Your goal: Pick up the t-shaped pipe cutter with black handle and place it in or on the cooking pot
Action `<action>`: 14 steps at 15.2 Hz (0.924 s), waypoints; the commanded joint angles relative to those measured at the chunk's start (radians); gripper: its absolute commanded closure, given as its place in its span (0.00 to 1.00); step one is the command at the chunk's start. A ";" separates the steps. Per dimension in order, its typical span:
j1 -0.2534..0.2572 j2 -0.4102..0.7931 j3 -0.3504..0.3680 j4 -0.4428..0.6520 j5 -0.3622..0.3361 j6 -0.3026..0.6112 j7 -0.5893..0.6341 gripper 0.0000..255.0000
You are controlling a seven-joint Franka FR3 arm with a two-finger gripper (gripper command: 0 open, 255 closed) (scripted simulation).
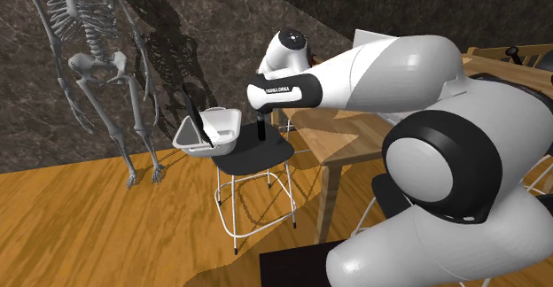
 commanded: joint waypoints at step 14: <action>0.005 -0.005 -0.011 0.199 0.010 -0.205 -0.017 1.00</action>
